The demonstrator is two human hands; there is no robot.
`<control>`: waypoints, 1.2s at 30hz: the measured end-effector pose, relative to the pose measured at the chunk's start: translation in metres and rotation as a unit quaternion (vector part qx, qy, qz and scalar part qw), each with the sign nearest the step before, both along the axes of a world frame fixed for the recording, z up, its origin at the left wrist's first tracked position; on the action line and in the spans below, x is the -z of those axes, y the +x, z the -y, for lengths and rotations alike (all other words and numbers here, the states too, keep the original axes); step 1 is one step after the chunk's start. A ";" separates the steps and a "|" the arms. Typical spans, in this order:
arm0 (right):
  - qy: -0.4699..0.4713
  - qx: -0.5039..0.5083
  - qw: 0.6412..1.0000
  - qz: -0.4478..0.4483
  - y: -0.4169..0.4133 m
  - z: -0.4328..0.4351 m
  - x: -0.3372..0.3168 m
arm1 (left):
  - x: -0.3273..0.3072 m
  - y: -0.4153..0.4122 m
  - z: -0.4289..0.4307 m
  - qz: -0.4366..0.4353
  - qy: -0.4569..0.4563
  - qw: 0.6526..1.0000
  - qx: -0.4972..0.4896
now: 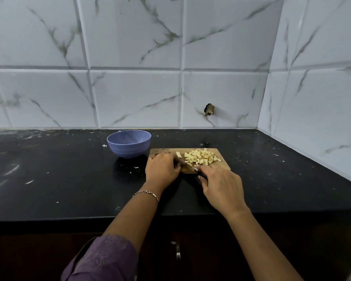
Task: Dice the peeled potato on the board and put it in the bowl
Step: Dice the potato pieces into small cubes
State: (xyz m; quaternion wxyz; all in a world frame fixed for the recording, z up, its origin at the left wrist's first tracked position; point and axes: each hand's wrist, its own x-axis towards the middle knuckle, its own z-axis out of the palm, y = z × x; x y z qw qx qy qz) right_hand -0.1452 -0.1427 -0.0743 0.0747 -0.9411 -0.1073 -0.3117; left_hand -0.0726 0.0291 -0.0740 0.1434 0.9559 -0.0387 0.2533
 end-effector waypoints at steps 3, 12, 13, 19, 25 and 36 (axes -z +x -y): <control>0.010 0.014 1.000 0.004 0.000 0.000 -0.001 | 0.000 0.003 0.002 -0.007 -0.009 1.000 0.004; 0.051 0.048 0.998 0.002 0.008 0.003 -0.002 | -0.001 0.008 0.020 -0.012 -0.048 0.999 0.023; 0.056 0.050 0.997 0.002 0.009 0.003 -0.002 | -0.001 0.009 0.018 -0.013 -0.064 0.998 0.022; 0.142 0.056 0.988 -0.008 0.011 0.008 -0.004 | -0.002 0.009 0.016 -0.002 -0.141 0.990 0.026; 0.275 0.035 0.956 -0.098 0.022 0.018 -0.001 | 0.000 0.007 0.019 0.031 -0.077 0.996 0.029; 0.395 -0.016 0.907 -0.144 0.028 0.023 0.002 | -0.006 0.018 -0.001 -0.055 -0.124 0.989 -0.064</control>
